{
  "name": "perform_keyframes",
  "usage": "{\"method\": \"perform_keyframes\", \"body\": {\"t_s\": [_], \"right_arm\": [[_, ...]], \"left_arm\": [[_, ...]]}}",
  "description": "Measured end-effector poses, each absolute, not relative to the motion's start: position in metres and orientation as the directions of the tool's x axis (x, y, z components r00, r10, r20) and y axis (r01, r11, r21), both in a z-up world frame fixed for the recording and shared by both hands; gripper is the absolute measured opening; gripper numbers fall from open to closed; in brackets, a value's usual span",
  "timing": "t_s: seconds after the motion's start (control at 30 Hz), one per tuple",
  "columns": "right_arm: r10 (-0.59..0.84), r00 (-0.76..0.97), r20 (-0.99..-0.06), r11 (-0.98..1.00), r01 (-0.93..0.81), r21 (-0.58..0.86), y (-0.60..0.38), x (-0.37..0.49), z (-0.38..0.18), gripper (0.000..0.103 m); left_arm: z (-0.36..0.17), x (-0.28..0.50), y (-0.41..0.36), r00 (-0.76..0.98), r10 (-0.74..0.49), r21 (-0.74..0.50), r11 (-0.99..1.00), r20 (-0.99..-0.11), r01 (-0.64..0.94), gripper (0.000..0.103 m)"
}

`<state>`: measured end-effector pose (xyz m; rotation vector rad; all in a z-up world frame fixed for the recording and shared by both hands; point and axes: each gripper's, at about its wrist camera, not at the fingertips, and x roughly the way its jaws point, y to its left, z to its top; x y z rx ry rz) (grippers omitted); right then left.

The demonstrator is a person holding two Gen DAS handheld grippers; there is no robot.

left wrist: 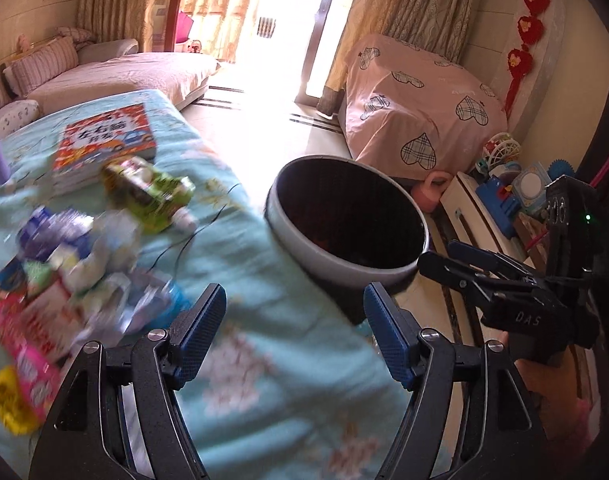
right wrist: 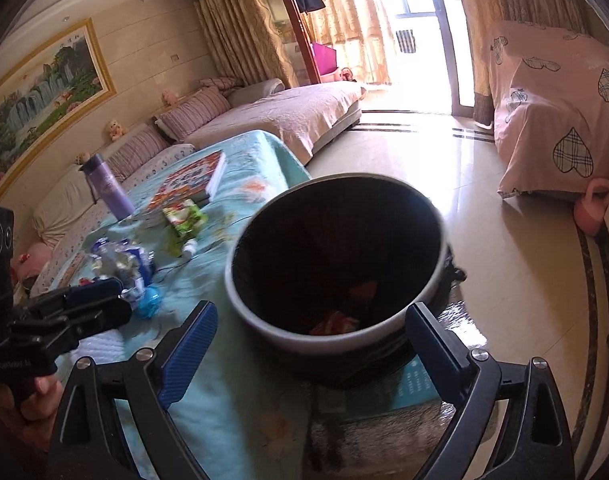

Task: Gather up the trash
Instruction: 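Grasp the yellow snack bag with the left tool while the right tool grasps the white mesh tray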

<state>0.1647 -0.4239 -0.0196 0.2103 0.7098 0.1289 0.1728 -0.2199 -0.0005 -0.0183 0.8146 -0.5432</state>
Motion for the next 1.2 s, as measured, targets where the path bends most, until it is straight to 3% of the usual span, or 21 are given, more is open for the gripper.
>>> {"method": "perform_keyframes", "body": {"t_s": [0.6,1.2], "right_arm": [[0.328,0.697,-0.637,0.931,-0.125,0.343,-0.319,0.102,-0.046,0.096],[0.415,0.676,-0.608,0.906,-0.247,0.344,-0.237,0.115,-0.04,0.094]], "left_arm": [[-0.014,0.106,-0.063,0.641,-0.346,-0.244,0.938,-0.685,0.246,0.073],[-0.024,0.121,-0.006,0.664,-0.261,-0.239,0.963,-0.701,0.126,0.072]]}}
